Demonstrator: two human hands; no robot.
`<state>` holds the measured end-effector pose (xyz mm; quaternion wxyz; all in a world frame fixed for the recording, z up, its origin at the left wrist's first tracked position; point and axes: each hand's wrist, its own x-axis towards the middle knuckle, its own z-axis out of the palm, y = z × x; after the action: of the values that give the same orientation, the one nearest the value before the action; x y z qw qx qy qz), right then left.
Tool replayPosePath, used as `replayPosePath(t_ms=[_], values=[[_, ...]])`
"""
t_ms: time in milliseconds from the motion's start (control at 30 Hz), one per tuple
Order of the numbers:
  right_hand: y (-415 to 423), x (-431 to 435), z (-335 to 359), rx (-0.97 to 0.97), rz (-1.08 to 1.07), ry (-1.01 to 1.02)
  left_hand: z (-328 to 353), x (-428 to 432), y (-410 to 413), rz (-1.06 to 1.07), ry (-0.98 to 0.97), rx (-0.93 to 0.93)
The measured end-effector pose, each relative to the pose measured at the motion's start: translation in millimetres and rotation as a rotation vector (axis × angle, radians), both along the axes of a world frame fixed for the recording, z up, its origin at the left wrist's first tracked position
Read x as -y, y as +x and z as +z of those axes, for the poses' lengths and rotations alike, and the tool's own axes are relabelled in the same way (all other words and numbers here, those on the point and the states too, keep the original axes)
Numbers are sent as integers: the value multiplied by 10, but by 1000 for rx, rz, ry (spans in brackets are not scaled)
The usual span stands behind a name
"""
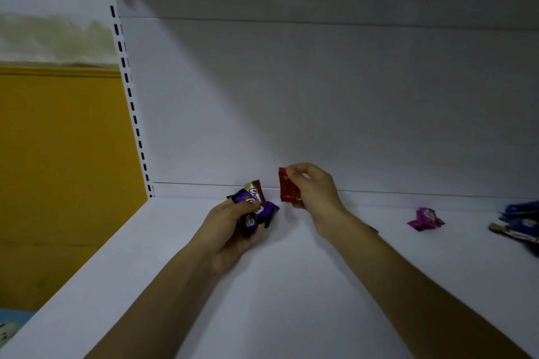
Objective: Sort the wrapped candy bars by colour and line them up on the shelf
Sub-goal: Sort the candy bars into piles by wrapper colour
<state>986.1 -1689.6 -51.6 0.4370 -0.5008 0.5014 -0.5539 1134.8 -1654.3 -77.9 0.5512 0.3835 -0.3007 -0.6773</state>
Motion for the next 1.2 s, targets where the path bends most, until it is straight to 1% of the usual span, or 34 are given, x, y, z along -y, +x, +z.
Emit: replayPosePath(t_ms=[33, 67, 133, 200, 300, 333, 367, 433, 467, 500, 533, 633, 700, 800, 900, 933, 1033, 1200], values=[[-62, -8, 70, -32, 64, -12, 14, -15, -7, -12, -11, 14], [-137, -24, 137, -105, 132, -26, 20, -24, -14, -27, -23, 24], [-316, -80, 210, -309, 257, -53, 25, -41, -32, -57, -40, 35], [-491, -171, 178, -445, 348, -42, 15, -56, -61, -77, -49, 47], [-706, -325, -4, -502, 488, 29, -21, -87, -127, -127, -66, 115], [-754, -368, -71, -529, 514, 36, -43, -93, -148, -147, -79, 142], [-791, -394, -131, -596, 515, 17, -57, -103, -168, -167, -91, 168], [-816, -413, -204, -814, 448, -65, -82, -124, -202, -212, -120, 208], [-808, -413, -215, -891, 400, -118, -92, -134, -215, -231, -134, 221], [-796, -409, -213, -909, 354, -173, -94, -147, -224, -246, -146, 235], [-777, -406, -195, -869, 310, -218, -96, -151, -232, -261, -162, 248], [-712, -433, -131, -585, 237, -255, -89, -183, -256, -313, -219, 309], [-666, -459, -131, -499, 240, -259, -96, -207, -277, -347, -272, 365], [-634, -462, -169, -415, 225, -203, -103, -227, -317, -357, -311, 380], [-695, -439, -118, -277, 188, -105, -79, -199, -305, -240, -283, 367], [-750, -437, -69, -286, 190, -85, -73, -186, -290, -208, -278, 375], [-975, -443, 108, -442, 272, -42, -78, -171, -259, -159, -277, 417], [-1283, -486, 236, -676, 417, 47, -80, -210, -320, -171, -306, 437]])
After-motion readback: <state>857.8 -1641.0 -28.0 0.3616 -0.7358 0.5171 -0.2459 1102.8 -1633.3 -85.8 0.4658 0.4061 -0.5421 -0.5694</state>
